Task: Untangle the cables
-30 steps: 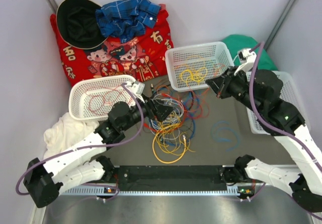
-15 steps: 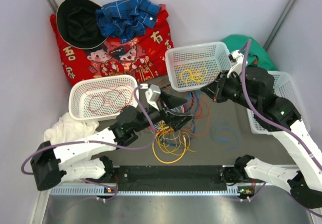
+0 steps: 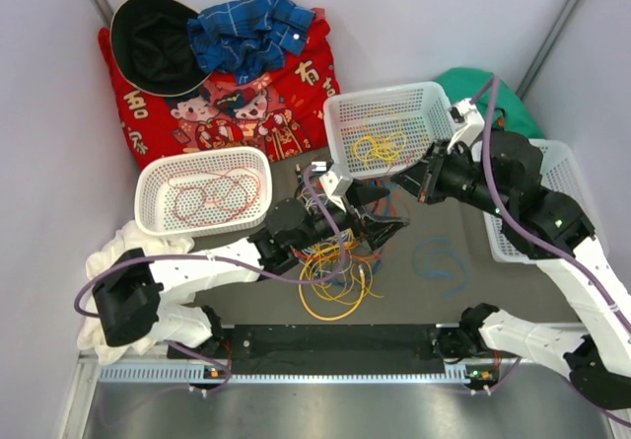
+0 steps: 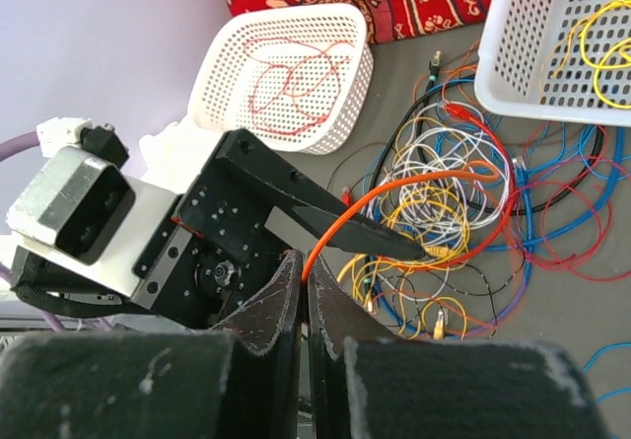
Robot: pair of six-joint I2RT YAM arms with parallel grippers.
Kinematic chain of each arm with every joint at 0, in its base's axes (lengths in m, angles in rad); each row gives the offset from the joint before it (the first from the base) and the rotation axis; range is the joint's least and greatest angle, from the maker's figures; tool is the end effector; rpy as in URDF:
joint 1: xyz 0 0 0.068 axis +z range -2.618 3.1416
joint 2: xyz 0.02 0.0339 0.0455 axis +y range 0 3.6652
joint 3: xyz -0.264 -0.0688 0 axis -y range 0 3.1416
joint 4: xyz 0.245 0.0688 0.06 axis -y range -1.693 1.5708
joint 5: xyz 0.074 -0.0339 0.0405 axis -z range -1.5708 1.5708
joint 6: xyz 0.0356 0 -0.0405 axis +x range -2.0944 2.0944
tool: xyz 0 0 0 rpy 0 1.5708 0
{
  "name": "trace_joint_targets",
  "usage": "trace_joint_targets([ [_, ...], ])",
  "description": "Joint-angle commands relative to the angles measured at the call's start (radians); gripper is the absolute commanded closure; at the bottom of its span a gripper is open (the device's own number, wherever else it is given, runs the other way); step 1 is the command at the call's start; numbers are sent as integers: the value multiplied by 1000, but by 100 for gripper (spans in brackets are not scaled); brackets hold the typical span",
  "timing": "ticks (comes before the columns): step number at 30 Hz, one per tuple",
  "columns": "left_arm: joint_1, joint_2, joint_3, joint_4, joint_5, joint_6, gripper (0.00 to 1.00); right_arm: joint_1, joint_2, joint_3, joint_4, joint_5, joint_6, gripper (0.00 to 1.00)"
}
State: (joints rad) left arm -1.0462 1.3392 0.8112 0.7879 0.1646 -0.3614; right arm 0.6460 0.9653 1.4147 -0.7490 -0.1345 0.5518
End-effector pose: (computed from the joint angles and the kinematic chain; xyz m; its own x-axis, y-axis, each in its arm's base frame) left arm 0.1486 -0.2684 0.3269 -0.2095 -0.3343 -0.9189 0.9184 0.2553 -0.3023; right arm 0.1319 0.1054 0.4588 -0.5671 0.2231 -0.7929 -0.4716 0.7013 0.5346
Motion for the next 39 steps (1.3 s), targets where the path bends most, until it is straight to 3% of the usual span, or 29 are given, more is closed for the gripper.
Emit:
trace_joint_targets([
  [1,-3,11,80,105,-30,41,7,6,-36,-11,30,-19,14,100],
  [5,-3,29,117,99,-28,52,26,6,-45,-31,31,-16,13,100],
  [6,-3,34,132,96,-22,53,39,6,-46,-34,31,-16,11,100],
  [8,-3,44,147,80,-8,53,53,7,-54,-46,33,-11,10,100],
  [10,-5,51,166,71,1,52,83,6,-59,-49,34,-10,8,100],
  [12,-3,58,177,54,-2,47,100,6,-65,-51,31,-7,5,100],
  [16,-5,58,184,45,3,39,100,7,-76,-48,22,3,-3,100],
  [17,-3,55,187,36,-5,38,100,6,-79,-48,20,7,-4,94],
  [19,-3,28,201,-21,-25,44,100,6,-89,-40,19,13,-19,53],
  [20,-5,15,207,-53,-74,62,100,6,-95,-37,16,22,-21,22],
  [22,-2,-41,230,-172,-143,85,100,6,-112,-25,4,62,-35,2],
  [24,8,-77,293,-281,-282,113,100,6,-126,-17,-13,93,-49,1],
  [25,27,-103,325,-431,-319,114,100,6,-140,-11,-18,119,-59,1],
  [27,60,-120,444,-582,-411,113,100,6,-155,-13,-21,131,-73,1],
  [28,102,-129,491,-718,-439,104,100,6,-164,-20,-24,168,-78,1],
  [32,253,-149,681,-968,-508,38,100,6,-201,-59,-10,185,-89,1],
  [39,353,-153,911,-1107,-714,142,100,6,-208,-103,-10,184,-90,1],
])
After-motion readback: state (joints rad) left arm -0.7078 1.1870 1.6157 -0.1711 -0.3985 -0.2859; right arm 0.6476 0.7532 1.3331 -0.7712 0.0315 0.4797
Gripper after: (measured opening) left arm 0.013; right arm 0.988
